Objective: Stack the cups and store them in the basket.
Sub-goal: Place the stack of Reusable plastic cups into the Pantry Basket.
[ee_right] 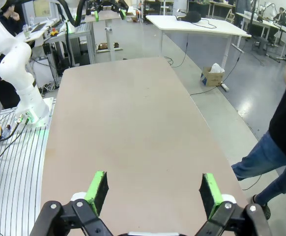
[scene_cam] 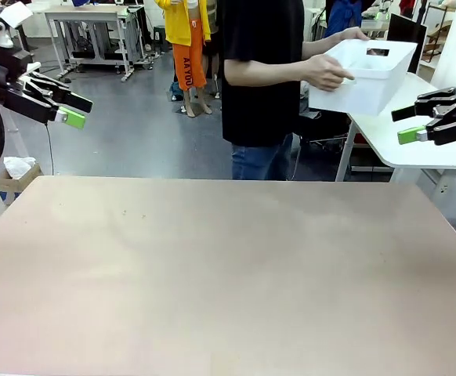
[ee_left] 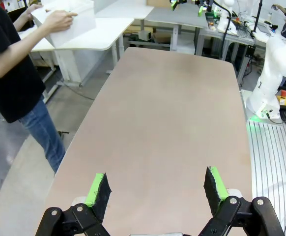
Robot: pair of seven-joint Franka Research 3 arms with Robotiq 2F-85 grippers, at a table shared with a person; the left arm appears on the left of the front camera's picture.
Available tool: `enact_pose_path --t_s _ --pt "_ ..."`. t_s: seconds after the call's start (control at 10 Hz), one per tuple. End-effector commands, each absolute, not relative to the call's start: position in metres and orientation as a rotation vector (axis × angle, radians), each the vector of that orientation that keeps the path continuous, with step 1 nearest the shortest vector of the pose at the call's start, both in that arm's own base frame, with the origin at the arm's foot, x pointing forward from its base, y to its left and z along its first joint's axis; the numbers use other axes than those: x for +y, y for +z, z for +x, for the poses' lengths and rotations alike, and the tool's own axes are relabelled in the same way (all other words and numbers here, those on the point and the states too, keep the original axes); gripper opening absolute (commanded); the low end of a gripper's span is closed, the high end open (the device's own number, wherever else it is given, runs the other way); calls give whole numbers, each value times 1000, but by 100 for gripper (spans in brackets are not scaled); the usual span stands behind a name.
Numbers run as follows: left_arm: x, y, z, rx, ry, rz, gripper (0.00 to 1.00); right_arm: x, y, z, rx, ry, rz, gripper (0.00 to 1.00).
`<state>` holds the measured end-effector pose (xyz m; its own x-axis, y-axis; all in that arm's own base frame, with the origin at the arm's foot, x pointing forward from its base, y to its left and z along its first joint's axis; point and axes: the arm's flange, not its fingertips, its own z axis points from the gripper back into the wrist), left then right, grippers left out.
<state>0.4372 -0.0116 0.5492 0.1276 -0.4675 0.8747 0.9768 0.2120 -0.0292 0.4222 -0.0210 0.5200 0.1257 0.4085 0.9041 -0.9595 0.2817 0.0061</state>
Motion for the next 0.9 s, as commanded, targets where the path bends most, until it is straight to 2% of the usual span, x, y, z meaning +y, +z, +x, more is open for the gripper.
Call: enact_pose_path --t_s 0.0,0.8 --pt "-13 552 438 -874 -1186 -739 100 -19 524 423 -970 1119 736 100" --pt "-13 552 438 -874 -1186 -739 100 -19 524 423 -970 1119 736 100"
